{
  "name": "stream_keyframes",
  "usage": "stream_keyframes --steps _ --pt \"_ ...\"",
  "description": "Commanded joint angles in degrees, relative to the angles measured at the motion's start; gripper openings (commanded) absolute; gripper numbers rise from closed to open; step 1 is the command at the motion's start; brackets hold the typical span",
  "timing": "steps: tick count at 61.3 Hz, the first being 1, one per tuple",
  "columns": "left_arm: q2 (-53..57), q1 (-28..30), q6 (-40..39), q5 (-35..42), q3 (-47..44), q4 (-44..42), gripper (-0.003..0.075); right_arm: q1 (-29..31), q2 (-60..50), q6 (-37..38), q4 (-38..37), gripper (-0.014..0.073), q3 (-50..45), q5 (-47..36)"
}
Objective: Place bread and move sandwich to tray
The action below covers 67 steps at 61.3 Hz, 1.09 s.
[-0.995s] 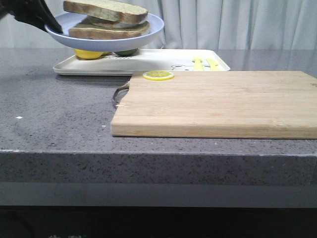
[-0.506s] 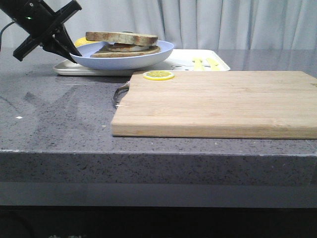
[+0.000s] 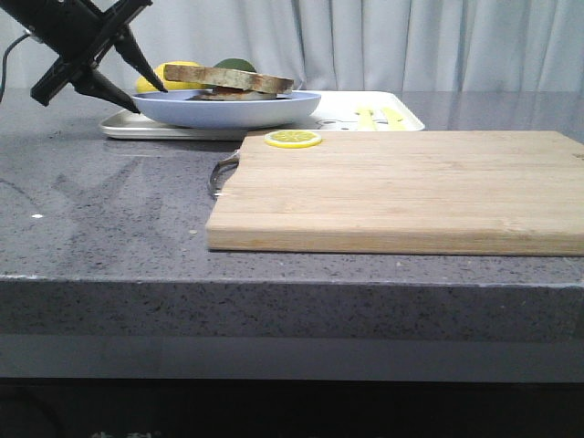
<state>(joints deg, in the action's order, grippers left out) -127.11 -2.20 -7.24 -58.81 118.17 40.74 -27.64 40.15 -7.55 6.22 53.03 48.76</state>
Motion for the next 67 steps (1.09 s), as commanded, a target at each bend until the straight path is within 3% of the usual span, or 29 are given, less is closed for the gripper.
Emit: stream_keyframes --steps 1,36,56,67 --pt "5.15 -0.24 0.27 1.74 1.96 2.27 0.0344 0.2 -0.14 -0.2 -0.17 0.03 1.22 -3.65" --pt "23.31 -1.37 9.11 -2.42 0.79 -8.71 0.0325 0.2 -0.14 -0.2 -0.17 0.03 1.22 -3.65" --pt "40.06 -14.34 9.63 4.6 -13.26 -24.87 0.0291 0.2 -0.14 -0.2 -0.17 0.03 1.22 -3.65" --pt "46.9 -20.42 9.63 9.91 -23.09 -28.89 0.0291 0.2 -0.14 -0.2 -0.17 0.03 1.22 -3.65"
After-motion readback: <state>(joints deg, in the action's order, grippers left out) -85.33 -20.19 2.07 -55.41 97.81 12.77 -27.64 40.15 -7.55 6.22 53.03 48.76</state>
